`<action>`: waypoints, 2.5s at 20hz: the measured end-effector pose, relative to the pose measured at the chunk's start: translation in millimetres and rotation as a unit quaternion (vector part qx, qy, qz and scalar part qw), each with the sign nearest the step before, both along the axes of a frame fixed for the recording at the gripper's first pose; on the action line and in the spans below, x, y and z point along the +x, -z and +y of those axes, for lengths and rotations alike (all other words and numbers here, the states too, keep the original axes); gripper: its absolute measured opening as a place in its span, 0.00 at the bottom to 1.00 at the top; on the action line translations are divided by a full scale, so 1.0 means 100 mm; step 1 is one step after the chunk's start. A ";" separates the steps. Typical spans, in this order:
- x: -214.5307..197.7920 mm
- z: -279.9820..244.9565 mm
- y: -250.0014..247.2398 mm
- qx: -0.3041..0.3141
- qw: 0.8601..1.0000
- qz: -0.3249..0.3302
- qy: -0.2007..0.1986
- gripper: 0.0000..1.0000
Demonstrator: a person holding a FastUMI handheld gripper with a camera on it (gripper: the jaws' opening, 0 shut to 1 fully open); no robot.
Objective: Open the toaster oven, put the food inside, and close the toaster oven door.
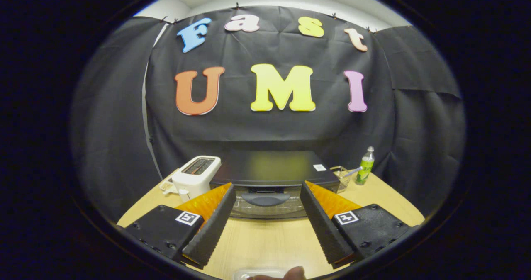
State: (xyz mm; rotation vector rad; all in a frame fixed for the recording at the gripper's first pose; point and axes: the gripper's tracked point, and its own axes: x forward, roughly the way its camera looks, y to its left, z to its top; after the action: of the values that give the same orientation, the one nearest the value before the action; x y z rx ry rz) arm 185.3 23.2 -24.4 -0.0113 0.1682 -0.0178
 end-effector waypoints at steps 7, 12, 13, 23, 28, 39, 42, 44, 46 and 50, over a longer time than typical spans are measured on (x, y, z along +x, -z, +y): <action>-0.75 0.00 -0.85 -0.008 0.996 -0.088 -0.011 1.00; -1.35 -0.06 -1.15 -0.024 0.991 -0.132 -0.008 1.00; -1.47 -0.06 -1.16 -0.023 0.990 -0.138 -0.005 1.00; -2.27 0.09 -1.03 0.011 0.986 -0.165 -0.028 1.00; -2.26 -0.01 -0.88 0.005 0.987 -0.157 -0.014 1.00; -2.09 0.05 -0.65 0.010 0.992 -0.122 -0.017 1.00; -2.02 0.01 -0.67 0.003 0.991 -0.134 -0.002 1.00; -1.98 0.07 -0.66 -0.003 0.990 -0.139 -0.004 1.00; -1.92 0.11 -0.63 0.000 0.991 -0.136 -0.007 1.00; -1.78 0.13 -0.57 0.012 0.992 -0.127 -0.003 1.00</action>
State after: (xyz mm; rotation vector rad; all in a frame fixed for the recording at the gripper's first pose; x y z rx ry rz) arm 6.9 35.9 32.8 0.0143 -0.0869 -0.0110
